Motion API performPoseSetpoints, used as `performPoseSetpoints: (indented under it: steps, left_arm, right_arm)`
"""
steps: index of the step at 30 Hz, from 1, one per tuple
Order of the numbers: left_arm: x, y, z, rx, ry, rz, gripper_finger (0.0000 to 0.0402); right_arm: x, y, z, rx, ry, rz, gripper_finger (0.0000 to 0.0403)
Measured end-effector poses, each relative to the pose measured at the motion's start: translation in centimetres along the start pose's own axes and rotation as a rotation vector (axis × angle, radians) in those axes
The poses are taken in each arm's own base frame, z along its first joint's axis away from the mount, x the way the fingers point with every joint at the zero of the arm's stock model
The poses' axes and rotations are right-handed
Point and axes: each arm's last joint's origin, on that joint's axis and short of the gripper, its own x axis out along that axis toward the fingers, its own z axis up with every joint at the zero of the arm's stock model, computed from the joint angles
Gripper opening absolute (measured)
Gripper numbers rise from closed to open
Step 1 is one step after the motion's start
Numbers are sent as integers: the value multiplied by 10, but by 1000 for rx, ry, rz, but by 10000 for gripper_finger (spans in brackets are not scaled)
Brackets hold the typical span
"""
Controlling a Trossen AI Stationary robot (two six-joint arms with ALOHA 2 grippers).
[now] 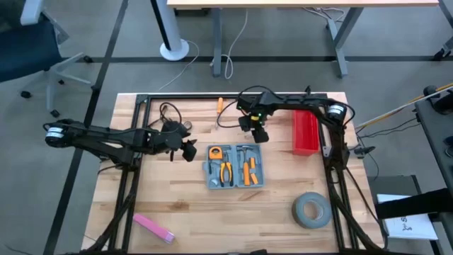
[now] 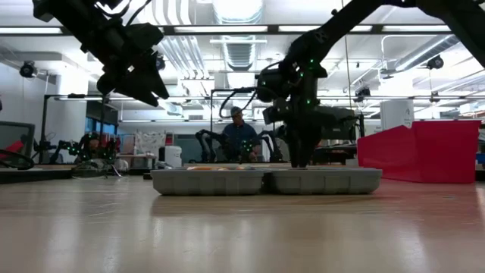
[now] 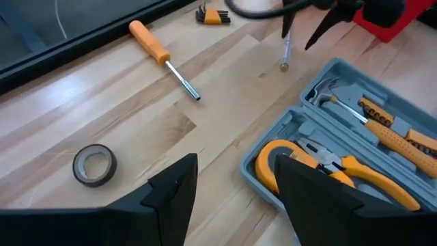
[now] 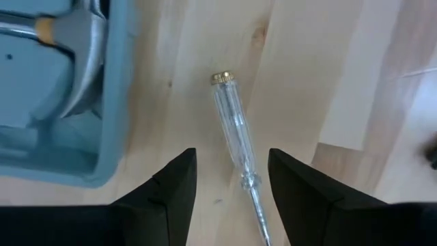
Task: Prefit tool cases
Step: Put the transparent flat screwdriver into the gray pre-fit tool case
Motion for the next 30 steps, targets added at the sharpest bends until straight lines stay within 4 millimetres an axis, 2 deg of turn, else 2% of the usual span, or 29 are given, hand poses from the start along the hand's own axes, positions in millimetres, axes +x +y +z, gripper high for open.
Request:
performPoseSetpoints:
  steps: [10,18,30]
  left_arm:
    - [0,-1,0,0,12,-18,204]
    - [0,-1,0,5,12,-17,204]
    - [0,-1,0,5,13,-16,204]
  right_arm:
    - [19,-3,0,8,26,21,151]
    - [34,-6,0,19,58,27,124]
    - [27,-4,2,3,59,-17,21]
